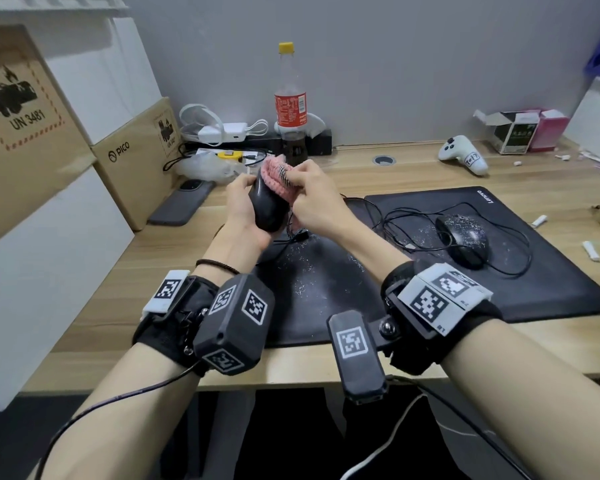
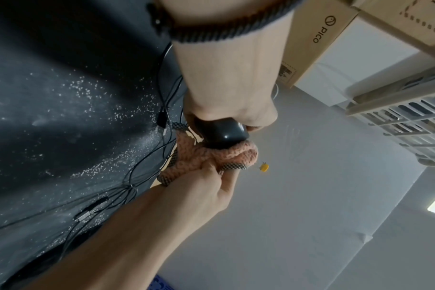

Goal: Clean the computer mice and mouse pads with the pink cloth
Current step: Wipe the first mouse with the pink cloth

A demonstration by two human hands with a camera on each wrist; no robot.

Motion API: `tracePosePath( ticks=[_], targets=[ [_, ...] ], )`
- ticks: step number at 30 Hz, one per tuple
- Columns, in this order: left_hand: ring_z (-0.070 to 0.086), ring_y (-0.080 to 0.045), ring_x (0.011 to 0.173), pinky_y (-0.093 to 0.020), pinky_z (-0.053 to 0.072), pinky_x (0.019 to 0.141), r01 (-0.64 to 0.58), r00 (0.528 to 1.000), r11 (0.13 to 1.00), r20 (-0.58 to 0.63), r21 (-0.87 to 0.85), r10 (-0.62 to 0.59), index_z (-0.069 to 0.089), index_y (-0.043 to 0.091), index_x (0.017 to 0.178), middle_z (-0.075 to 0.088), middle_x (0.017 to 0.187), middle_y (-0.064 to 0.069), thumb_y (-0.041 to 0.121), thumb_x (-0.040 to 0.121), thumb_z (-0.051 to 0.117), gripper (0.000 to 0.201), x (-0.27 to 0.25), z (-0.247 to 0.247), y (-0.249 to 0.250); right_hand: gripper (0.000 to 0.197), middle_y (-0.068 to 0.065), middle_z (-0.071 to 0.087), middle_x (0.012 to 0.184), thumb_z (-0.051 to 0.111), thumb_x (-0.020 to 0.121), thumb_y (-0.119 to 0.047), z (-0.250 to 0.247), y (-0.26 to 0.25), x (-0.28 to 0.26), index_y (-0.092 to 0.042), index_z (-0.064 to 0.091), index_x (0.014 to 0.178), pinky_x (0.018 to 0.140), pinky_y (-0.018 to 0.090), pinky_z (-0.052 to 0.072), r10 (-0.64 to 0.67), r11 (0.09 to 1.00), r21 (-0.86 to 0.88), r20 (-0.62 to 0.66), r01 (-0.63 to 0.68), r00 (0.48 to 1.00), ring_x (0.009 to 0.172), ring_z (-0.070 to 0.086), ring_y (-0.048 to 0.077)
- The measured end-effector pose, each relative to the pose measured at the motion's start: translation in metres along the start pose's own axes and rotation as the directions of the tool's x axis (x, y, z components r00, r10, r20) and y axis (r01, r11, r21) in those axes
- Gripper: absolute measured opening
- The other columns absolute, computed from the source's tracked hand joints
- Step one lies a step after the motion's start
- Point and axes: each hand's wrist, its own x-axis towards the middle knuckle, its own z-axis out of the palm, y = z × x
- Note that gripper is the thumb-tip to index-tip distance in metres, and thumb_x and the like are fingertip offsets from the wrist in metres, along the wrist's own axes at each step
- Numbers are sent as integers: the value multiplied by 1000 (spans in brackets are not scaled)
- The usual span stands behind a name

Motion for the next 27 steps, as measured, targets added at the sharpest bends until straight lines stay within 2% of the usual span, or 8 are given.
tracePosePath(
  ticks=[4, 6, 8, 11, 15, 18, 23, 27],
  targets=[
    [58, -18, 58, -26, 45, 65, 1, 999, 1000, -44, -28, -2, 61, 15, 73, 61, 72, -2, 31, 87, 41, 28, 4, -7, -1, 43, 0, 48, 92, 42, 79, 14, -6, -6, -9, 0, 71, 106, 74, 19, 44, -59, 996, 73, 129, 50, 990, 90, 50, 18],
    [57, -18, 61, -25, 44, 62, -5, 999, 1000, -46, -29, 4, 59, 16, 79, 59, 76, -3, 33, 88, 42, 26, 6, -11, 2, 34, -1, 52, 78, 45, 74, 9, -12, -7, -7, 1, 73, 91, 53, 24, 45, 15, 975, 216, 179, -54, 984, 70, 52, 16],
    [56, -19, 68, -26, 44, 63, -17, 999, 1000, -51, -22, 16, 59, 16, 81, 59, 77, -4, 33, 89, 45, 23, 6, -14, 3, 32, 8, 56, 73, 42, 74, 9, -17, -4, 0, 5, 69, 90, 51, 25, 45, 128, 920, 358, 102, -157, 986, 59, 53, 17],
    [58, -19, 70, -28, 44, 65, -8, 999, 1000, 47, -19, 9, 61, 17, 82, 62, 79, -3, 31, 90, 47, 21, -1, -12, 4, 45, 9, 54, 100, 38, 80, 12, -14, 1, 16, -2, 66, 111, 60, 29, 50, 147, 947, 291, -16, -136, 989, 85, 58, 23],
    [65, -17, 65, -26, 51, 63, 5, 994, 1000, 114, -26, -2, 63, 19, 86, 69, 73, -1, 33, 94, 44, 25, -4, -7, 1, 40, 9, 45, 127, 44, 90, 6, 1, -1, 20, -8, 63, 123, 96, 31, 44, 48, 994, 96, 95, -57, 994, 119, 47, 24],
    [68, -22, 68, -34, 58, 61, 23, 989, 991, 146, -130, -4, 65, 16, 91, 71, 79, -6, 30, 94, 40, 29, -6, -6, 1, 39, 9, 44, 125, 45, 90, 10, 2, -1, 11, -4, 64, 122, 111, 25, 30, 32, 985, 162, 163, -58, 986, 118, 42, 15],
    [65, -30, 81, -43, 54, 79, 39, 993, 989, 116, -145, -22, 66, 8, 91, 68, 89, -13, 32, 94, 38, 36, -8, -5, 0, 43, 3, 43, 117, 41, 84, 18, -4, 7, -2, -4, 69, 110, 83, -2, 36, 7, 973, 225, 185, -49, 983, 112, 44, 13],
    [66, -27, 87, -40, 52, 86, 3, 996, 991, 87, -137, 9, 63, 6, 101, 68, 95, -12, 34, 96, 40, 36, -5, -4, 4, 32, -5, 57, 93, 48, 76, 9, -12, 13, -5, -14, 70, 75, 55, 5, 43, -16, 935, 348, 227, -66, 974, 77, 53, -5]
  ],
)
